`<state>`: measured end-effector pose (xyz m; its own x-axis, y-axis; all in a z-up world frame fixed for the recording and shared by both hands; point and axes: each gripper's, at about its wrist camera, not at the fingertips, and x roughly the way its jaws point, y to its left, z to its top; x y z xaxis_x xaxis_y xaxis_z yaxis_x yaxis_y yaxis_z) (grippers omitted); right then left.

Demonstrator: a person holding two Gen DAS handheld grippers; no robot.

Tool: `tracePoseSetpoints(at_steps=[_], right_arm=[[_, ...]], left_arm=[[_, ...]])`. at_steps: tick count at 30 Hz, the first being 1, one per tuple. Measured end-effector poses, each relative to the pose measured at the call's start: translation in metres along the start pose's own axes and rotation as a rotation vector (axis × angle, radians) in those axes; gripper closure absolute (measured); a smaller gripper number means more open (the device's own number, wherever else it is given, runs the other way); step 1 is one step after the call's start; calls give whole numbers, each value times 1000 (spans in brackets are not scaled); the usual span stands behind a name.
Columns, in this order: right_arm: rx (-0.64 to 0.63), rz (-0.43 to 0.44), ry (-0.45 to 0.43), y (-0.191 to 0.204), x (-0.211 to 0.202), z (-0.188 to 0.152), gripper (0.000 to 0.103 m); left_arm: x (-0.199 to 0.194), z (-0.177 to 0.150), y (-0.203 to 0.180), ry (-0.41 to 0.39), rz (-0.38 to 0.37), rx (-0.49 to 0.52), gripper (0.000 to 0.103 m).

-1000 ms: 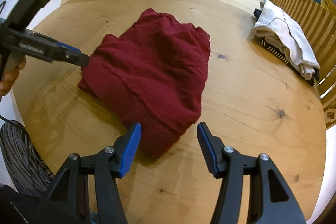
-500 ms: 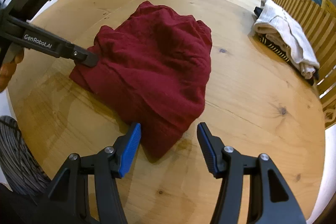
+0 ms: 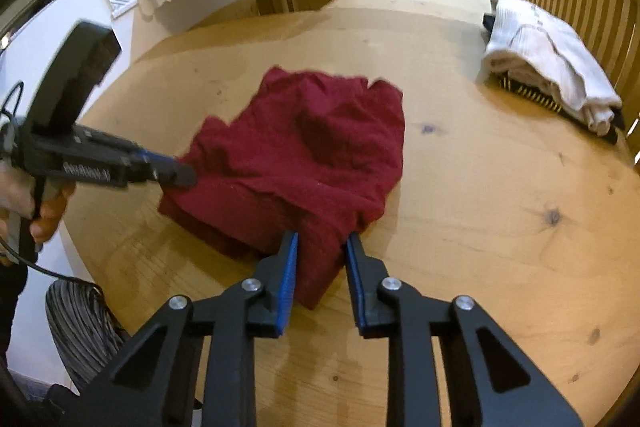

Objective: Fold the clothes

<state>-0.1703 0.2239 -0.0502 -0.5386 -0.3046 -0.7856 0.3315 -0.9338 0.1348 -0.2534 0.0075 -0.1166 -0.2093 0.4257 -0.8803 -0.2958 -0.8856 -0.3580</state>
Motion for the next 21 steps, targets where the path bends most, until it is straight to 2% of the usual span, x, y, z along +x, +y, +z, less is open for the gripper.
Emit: tracePoseSetpoints(at_steps=[5,7,10,13,16,20,21], right_arm=[[-26,11,-68,1,-23,23,85],[-21,47,-97,2,-35,34,86],[-12,86,-124,2,-45,54,87],[-38,53,-118,3,-40,71,87],[-60,5,-84,1,-26,81,88],[-69,-31,-41,-3,-16,86,88],[-68,-54,-35,-5,-13,85,88]], left_arm=[[-10,-1,-10,-25,-50,1,79],[-23,1,-16,-59,-37,26,79],[-40,3,-18,-95,-3,64,73],[-45,-1,-13,-104,16,80,72],[-38,2,-13,-107,3,72,80],[-32,10,-4,-130,-67,47,96],[-30,12,-3,-131,-81,38,96]])
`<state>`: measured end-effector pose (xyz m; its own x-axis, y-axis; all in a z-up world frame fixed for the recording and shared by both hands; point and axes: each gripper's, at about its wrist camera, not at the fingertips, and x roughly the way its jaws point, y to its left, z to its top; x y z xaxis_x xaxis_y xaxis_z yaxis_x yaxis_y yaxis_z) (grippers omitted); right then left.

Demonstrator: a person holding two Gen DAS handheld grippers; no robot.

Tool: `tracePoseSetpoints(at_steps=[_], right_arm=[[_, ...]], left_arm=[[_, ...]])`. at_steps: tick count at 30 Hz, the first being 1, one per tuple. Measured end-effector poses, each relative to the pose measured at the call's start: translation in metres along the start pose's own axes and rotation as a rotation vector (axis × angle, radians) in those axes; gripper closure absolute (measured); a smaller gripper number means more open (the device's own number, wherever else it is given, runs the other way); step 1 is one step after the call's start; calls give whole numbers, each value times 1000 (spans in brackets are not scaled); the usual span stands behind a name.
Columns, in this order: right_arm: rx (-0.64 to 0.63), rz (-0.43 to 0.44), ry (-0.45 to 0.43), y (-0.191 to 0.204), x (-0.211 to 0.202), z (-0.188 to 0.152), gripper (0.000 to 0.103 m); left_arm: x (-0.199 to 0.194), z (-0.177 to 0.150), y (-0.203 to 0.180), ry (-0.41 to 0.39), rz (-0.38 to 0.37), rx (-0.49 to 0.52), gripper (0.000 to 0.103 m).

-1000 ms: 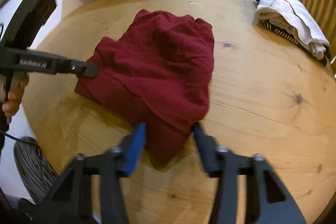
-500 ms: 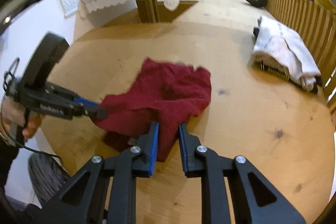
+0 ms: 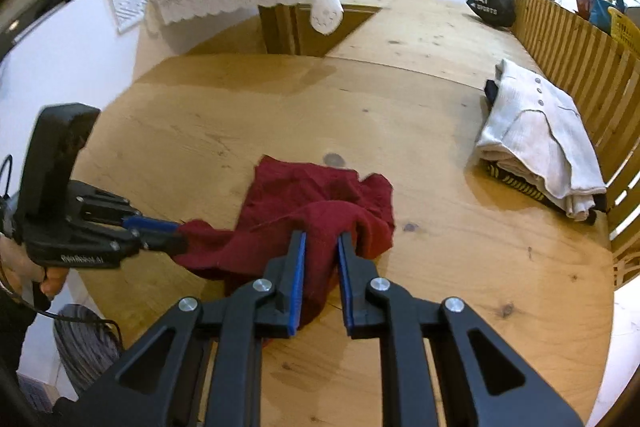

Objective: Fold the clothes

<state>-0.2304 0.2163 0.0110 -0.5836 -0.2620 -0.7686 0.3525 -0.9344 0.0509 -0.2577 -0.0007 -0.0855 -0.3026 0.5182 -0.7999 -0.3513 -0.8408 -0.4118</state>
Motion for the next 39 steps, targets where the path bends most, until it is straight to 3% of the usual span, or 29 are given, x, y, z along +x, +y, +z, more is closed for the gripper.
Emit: tracePoseSetpoints(at_steps=[3,5,8,9,11,16,21,27,31,34,36,37,38,39], right_arm=[[-2,-67,44,-9,7,-8,83],[11,-116,88,-20,15,-15,67],[79,-170,111,-36,8,-33,64],[109,-171,113,-40,4,-41,62],[195,-112,96,-44,-11,-61,48],[352,62,182,-22,-7,-108,47],[449,114,273,4,32,-124,47],[537,39,257,14,48,-120,46],[530,-42,240,22,58,-111,45],[465,-70,203,32,68,-105,45],[388,-48,178,40,74,-103,51],[363,-23,168,42,75,-104,71],[359,6,164,41,76,-106,85],[355,35,161,40,77,-108,86]], left_arm=[[12,11,2,14,-38,-34,96],[21,24,0,19,-55,-55,96],[26,46,-7,2,-91,-71,97],[26,52,-9,-5,-102,-74,97],[26,65,-15,-16,-103,-67,97],[26,82,-17,-31,-103,-56,97],[26,82,-12,-16,-105,-51,97],[24,75,-8,-9,-124,-34,97],[23,68,-5,2,-115,-10,97],[20,65,1,1,-107,-9,97],[16,64,7,-9,-104,-22,97],[13,63,12,-20,-112,-38,97],[9,63,17,-35,-122,-57,97],[5,62,22,-51,-133,-77,97]])
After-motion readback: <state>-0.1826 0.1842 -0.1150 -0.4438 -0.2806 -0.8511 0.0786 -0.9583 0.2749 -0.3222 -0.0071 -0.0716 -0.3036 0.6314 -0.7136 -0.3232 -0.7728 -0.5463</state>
